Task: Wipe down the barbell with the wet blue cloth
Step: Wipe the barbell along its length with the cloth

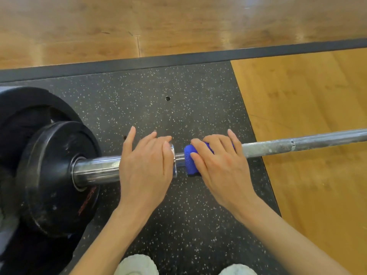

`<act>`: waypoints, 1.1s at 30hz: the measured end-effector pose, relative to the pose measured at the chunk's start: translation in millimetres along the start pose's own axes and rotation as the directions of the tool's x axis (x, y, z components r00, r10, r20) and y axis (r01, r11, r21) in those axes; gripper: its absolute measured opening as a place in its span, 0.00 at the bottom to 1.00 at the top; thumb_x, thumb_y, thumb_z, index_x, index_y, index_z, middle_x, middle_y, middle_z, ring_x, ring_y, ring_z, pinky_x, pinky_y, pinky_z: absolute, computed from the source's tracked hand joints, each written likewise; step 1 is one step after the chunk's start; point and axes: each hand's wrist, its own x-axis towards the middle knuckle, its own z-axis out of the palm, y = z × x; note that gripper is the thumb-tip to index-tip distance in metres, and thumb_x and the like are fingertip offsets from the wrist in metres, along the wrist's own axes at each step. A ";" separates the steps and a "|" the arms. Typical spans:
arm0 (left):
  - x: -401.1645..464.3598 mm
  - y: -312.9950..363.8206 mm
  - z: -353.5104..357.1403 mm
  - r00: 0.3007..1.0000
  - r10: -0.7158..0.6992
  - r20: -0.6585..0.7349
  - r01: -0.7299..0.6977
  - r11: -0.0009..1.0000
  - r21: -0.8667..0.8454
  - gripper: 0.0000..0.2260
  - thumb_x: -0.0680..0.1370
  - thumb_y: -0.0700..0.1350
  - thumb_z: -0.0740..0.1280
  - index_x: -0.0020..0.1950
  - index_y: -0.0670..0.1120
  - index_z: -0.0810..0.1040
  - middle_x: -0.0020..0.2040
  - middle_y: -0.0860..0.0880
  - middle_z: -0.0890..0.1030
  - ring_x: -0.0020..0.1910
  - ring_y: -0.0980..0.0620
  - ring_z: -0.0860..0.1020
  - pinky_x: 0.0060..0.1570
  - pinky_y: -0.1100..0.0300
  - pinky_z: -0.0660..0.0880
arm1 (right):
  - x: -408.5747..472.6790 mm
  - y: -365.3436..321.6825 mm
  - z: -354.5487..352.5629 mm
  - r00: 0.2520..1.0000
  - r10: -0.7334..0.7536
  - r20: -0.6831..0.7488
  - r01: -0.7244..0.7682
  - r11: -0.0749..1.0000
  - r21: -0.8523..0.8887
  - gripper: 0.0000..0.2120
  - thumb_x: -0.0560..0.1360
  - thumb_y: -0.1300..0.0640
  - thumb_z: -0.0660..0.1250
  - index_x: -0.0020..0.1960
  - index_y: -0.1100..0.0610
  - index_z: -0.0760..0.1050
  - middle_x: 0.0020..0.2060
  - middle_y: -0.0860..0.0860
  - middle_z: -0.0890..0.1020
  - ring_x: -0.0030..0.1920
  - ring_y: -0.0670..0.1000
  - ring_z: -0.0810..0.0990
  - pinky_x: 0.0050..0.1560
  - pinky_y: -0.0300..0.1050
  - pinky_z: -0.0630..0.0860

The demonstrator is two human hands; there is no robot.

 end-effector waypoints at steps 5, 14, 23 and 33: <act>-4.2 2.3 1.6 1.000 -0.004 -0.019 0.004 1.000 -0.014 0.22 0.85 0.45 0.48 0.44 0.46 0.81 0.54 0.49 0.86 0.65 0.47 0.79 0.78 0.45 0.55 | -4.7 -8.2 5.4 0.997 0.059 -0.057 -0.055 0.997 0.061 0.15 0.85 0.54 0.55 0.56 0.57 0.80 0.46 0.52 0.79 0.47 0.57 0.76 0.55 0.52 0.70; -25.3 9.5 1.8 0.998 -0.037 -0.041 0.038 0.999 0.004 0.25 0.86 0.47 0.45 0.57 0.44 0.82 0.59 0.52 0.84 0.71 0.49 0.74 0.79 0.47 0.51 | -19.5 -4.6 2.8 0.997 -0.052 -0.057 0.060 0.987 0.151 0.16 0.86 0.55 0.53 0.57 0.57 0.79 0.47 0.51 0.79 0.48 0.57 0.77 0.57 0.51 0.70; -58.4 22.2 -0.1 0.995 -0.079 -0.065 0.076 0.996 -0.043 0.22 0.86 0.46 0.47 0.67 0.43 0.78 0.65 0.51 0.81 0.75 0.49 0.70 0.80 0.50 0.50 | -39.3 -21.1 -2.4 0.992 -0.127 -0.021 0.129 0.967 0.218 0.15 0.84 0.57 0.54 0.60 0.60 0.78 0.49 0.53 0.80 0.50 0.58 0.78 0.58 0.52 0.72; -85.3 33.9 -7.2 0.996 -0.068 -0.049 0.067 0.997 -0.023 0.20 0.86 0.44 0.50 0.70 0.42 0.76 0.69 0.50 0.78 0.77 0.47 0.68 0.80 0.51 0.47 | -56.2 -9.9 -18.6 0.990 -0.139 0.015 0.134 0.976 0.172 0.17 0.86 0.56 0.50 0.56 0.57 0.78 0.46 0.51 0.78 0.46 0.57 0.76 0.50 0.52 0.72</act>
